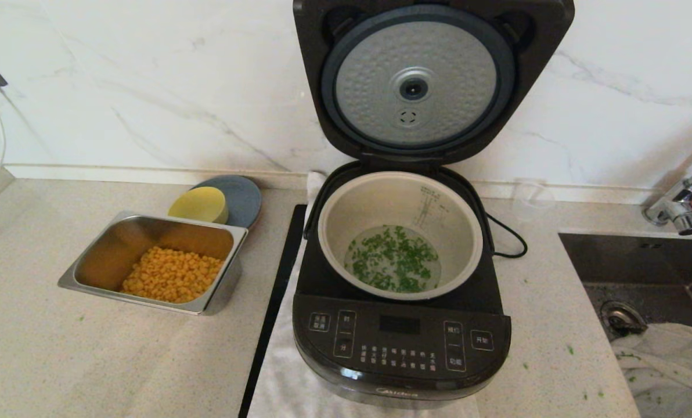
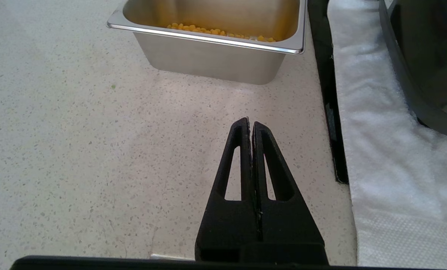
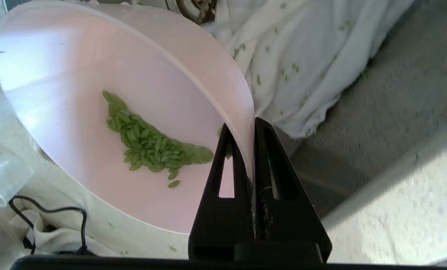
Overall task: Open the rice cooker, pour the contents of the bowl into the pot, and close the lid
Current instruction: Fill a bowl with water from the tap
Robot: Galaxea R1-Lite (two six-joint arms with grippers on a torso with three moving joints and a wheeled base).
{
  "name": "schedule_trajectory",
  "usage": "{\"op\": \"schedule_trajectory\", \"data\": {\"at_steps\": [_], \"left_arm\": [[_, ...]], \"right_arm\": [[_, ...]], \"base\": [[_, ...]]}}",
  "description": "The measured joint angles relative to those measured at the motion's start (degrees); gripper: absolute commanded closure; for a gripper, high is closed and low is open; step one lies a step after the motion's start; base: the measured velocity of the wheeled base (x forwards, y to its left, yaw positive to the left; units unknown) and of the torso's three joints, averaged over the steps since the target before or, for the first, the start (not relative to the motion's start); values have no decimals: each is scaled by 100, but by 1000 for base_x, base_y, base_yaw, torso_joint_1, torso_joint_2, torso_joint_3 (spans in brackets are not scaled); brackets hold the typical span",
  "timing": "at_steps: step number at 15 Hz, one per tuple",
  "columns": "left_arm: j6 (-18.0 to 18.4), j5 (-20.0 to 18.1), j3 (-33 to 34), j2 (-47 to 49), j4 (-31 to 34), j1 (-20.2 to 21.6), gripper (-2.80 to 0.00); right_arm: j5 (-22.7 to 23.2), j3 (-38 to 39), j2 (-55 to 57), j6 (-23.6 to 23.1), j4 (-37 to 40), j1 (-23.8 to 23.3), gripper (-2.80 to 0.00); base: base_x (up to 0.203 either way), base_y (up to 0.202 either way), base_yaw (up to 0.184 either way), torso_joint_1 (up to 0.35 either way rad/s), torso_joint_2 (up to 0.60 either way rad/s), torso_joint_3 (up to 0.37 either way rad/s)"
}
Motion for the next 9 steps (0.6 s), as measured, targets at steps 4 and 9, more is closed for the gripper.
{"op": "schedule_trajectory", "data": {"at_steps": [4, 9], "left_arm": [[0, 0, 0, 0, 0, 0, 0], [2, 0, 0, 0, 0, 0, 0]], "right_arm": [[0, -253, 201, 175, -12, 106, 0], [1, -388, 300, 444, -80, 285, 0]], "base": [[0, 0, 0, 0, 0, 0], [0, 0, 0, 0, 0, 0]]}}
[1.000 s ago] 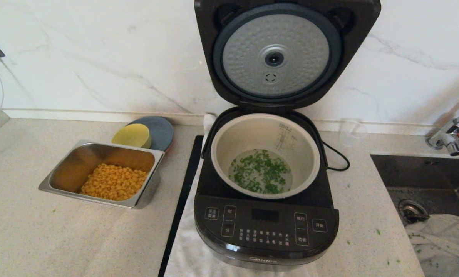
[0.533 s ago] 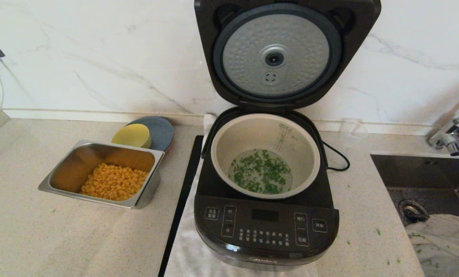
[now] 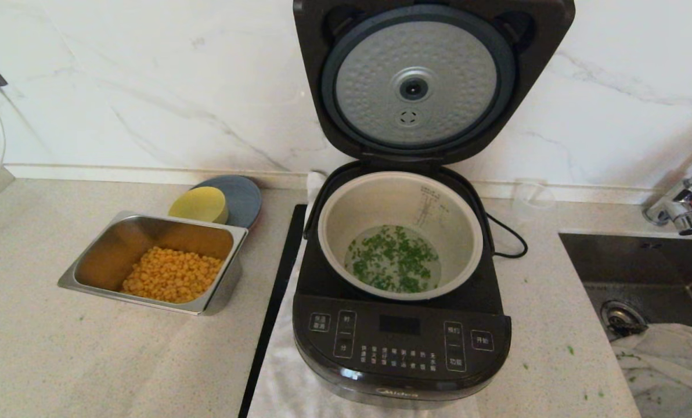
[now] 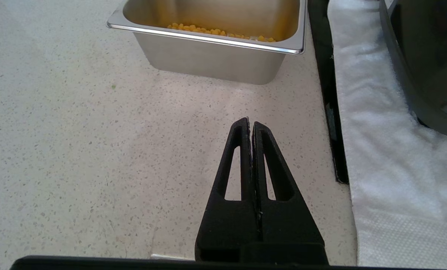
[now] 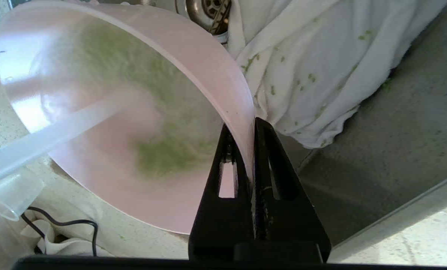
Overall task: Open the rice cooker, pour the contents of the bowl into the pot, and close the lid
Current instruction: Fill a bowl with water from the tap
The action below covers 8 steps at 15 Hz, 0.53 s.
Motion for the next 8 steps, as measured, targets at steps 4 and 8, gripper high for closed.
{"op": "schedule_trajectory", "data": {"at_steps": [4, 8], "left_arm": [[-2, 0, 0, 0, 0, 0, 0], [0, -2, 0, 0, 0, 0, 0]], "right_arm": [[-2, 84, -92, -25, 87, 32, 0], [7, 482, -454, -93, 121, 68, 0]], "base": [[0, 0, 0, 0, 0, 0], [0, 0, 0, 0, 0, 0]]}}
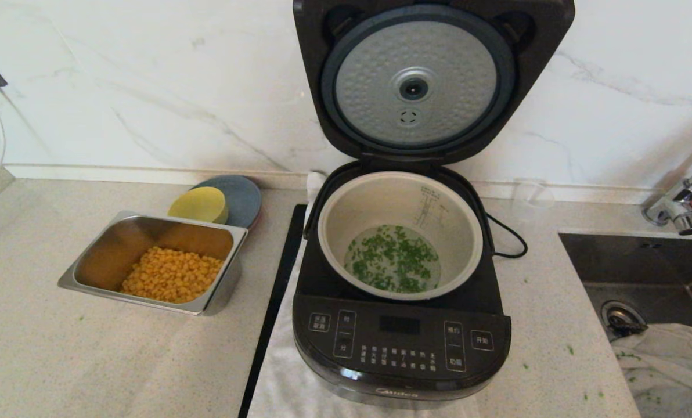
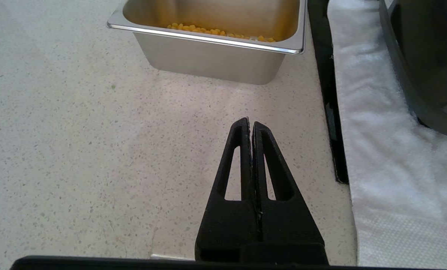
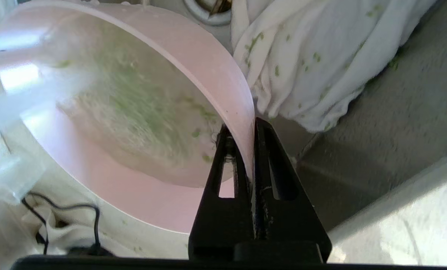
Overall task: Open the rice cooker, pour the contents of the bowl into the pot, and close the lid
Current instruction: Fill a bowl with water from the tap, then pour the water from the bowl into the rice cooker
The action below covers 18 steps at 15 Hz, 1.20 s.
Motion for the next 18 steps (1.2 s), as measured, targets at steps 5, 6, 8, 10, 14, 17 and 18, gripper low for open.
{"op": "schedule_trajectory", "data": {"at_steps": [5, 6, 8, 10, 14, 17, 18], "left_arm": [[-2, 2, 0, 0, 0, 0, 0], [-2, 2, 0, 0, 0, 0, 0], [-2, 1, 0, 0, 0, 0, 0], [-2, 0, 0, 0, 0, 0, 0], [-1, 1, 0, 0, 0, 0, 0], [-1, 2, 0, 0, 0, 0, 0], [-2, 2, 0, 0, 0, 0, 0]], "right_arm": [[-68, 1057, -923, -317, -52, 412, 0], [-93, 1296, -1172, -348, -60, 580, 0], [-188, 1714, -1690, -376, -68, 986, 0], [-306, 2028, -2189, -376, -38, 1528, 0], [-736, 2391, -3090, -104, -5, 3038, 0], [-1136, 2416, -3583, 232, 33, 4252, 0], [-1303, 2328, -3719, 386, 65, 4711, 0]], "base": [[0, 0, 0, 0, 0, 0], [0, 0, 0, 0, 0, 0], [0, 0, 0, 0, 0, 0], [0, 0, 0, 0, 0, 0], [0, 0, 0, 0, 0, 0], [0, 0, 0, 0, 0, 0], [0, 0, 0, 0, 0, 0]]}}
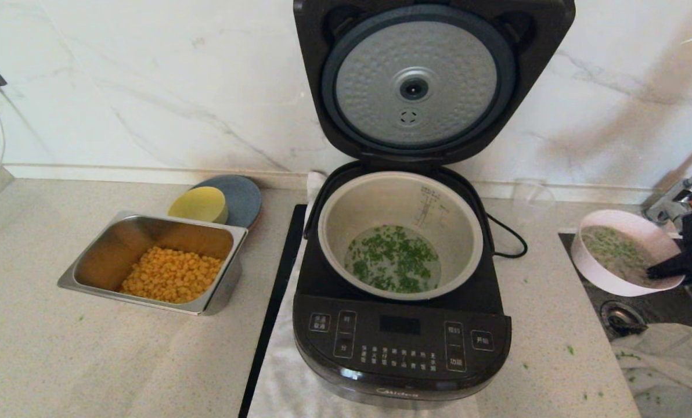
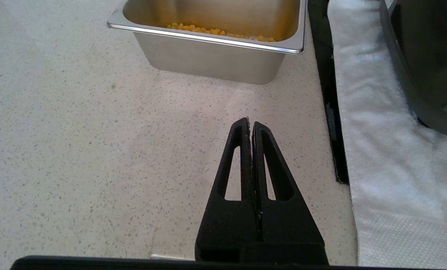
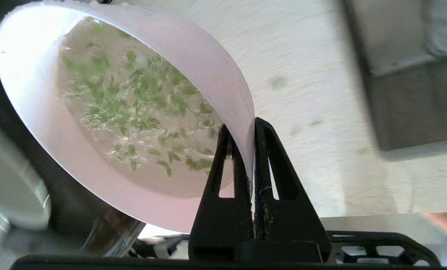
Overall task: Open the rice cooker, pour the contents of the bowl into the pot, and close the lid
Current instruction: Pour the water from the bowl into the rice cooker
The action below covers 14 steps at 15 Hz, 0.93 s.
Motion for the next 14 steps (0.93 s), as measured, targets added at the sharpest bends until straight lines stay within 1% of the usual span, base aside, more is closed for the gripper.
{"op": "schedule_trajectory", "data": {"at_steps": [2, 3, 5, 8, 10, 14], "left_arm": [[-1, 3, 0, 0, 0, 0, 0], [-1, 0, 0, 0, 0, 0, 0], [1, 0, 0, 0, 1, 0, 0], [-2, 0, 0, 0, 1, 0, 0], [0, 2, 0, 0, 0, 0, 0], [0, -1, 0, 0, 0, 0, 0]], "right_arm": [[-289, -384, -177, 337, 208, 863, 0], [-381, -721, -219, 516, 387, 1276, 0], [-462, -1429, -190, 863, 754, 1943, 0], [-541, -2269, 124, 1169, 1117, 2727, 0], [-784, -2605, 408, 1247, 1130, 3208, 0], [-1370, -2811, 890, 1363, 645, 4123, 0]], "base": [[0, 0, 0, 0, 0, 0], [0, 0, 0, 0, 0, 0], [0, 0, 0, 0, 0, 0], [0, 0, 0, 0, 0, 0], [0, 0, 0, 0, 0, 0], [0, 0, 0, 0, 0, 0]]}}
